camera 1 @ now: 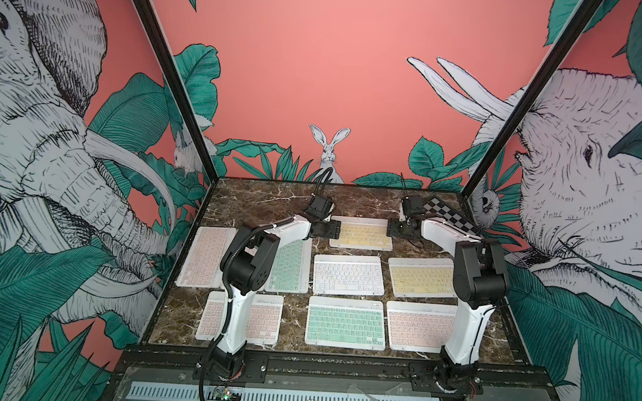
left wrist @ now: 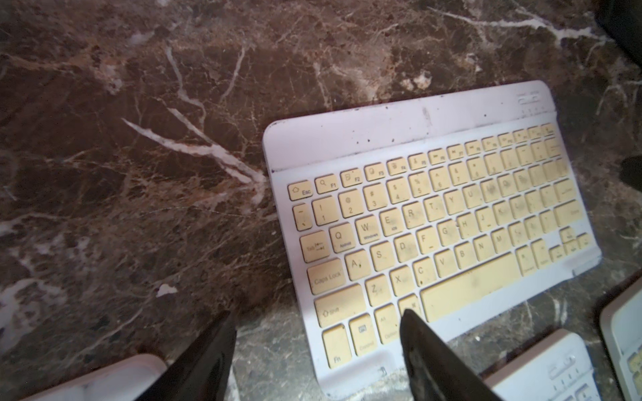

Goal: Stack the numeric keypads
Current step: Adjust the numeric keypad at the center of the board.

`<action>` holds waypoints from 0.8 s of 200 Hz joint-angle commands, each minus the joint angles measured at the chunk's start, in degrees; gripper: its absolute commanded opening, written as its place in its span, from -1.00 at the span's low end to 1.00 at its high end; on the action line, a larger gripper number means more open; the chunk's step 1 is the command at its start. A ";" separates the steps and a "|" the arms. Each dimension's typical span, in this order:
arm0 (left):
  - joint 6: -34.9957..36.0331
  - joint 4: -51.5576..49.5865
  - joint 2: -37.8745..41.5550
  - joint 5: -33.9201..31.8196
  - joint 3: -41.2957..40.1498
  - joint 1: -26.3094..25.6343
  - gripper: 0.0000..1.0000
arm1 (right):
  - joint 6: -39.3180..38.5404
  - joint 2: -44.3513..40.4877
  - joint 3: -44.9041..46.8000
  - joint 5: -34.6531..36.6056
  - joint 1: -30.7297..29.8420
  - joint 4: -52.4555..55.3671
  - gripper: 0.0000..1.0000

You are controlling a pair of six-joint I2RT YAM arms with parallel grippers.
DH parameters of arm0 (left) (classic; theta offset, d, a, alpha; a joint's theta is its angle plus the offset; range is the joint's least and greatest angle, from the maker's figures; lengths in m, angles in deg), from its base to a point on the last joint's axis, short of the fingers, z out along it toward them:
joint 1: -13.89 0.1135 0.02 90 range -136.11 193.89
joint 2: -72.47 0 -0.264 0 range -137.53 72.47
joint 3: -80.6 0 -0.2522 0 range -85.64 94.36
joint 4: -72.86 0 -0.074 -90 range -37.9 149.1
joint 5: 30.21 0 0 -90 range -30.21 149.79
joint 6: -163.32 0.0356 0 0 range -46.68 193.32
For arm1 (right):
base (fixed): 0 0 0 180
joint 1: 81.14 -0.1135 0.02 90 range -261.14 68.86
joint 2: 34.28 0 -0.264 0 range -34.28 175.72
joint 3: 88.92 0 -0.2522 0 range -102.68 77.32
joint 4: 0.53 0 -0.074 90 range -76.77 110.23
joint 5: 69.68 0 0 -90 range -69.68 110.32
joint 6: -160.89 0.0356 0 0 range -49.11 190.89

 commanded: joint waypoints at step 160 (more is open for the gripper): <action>-2.36 -2.56 -2.11 -4.30 1.61 -0.55 0.49 | 3.14 6.83 -0.87 -2.92 -7.16 -3.40 0.42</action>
